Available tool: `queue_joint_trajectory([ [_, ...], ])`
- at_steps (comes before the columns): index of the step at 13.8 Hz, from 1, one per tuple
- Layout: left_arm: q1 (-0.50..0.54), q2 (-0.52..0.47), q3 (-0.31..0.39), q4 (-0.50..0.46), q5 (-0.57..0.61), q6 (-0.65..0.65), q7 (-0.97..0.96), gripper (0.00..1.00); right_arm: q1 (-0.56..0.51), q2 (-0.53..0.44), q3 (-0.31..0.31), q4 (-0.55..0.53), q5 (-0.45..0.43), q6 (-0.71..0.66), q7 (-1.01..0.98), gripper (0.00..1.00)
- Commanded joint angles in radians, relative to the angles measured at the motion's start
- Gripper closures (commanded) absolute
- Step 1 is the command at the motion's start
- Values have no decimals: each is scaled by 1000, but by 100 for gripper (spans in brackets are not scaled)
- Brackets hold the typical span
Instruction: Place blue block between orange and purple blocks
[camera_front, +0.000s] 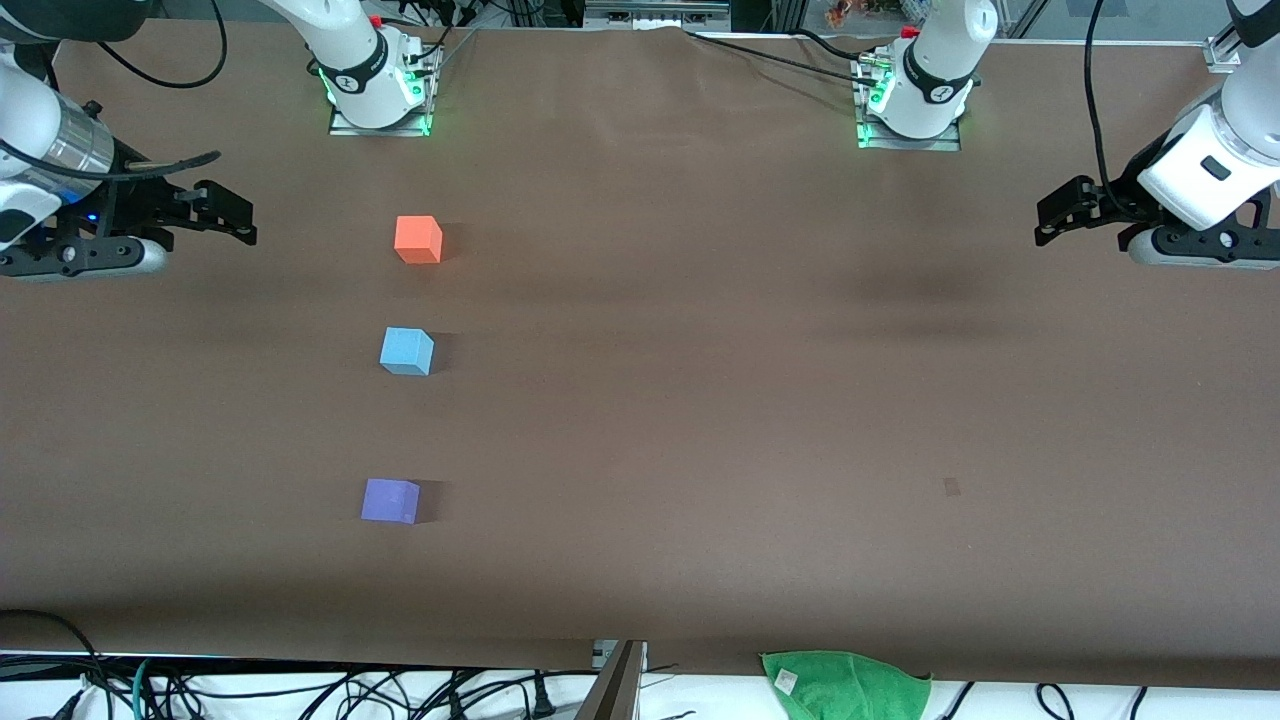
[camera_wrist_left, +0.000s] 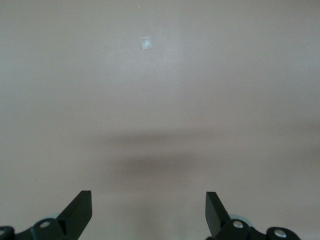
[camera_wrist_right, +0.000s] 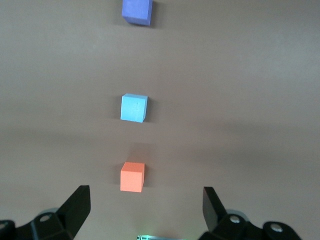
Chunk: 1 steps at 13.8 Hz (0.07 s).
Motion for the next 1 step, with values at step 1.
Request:
queue_joint_trajectory([
  [1, 12, 16, -1, 26, 50, -11, 11, 0, -16, 7, 23, 52, -41, -36, -8, 1],
])
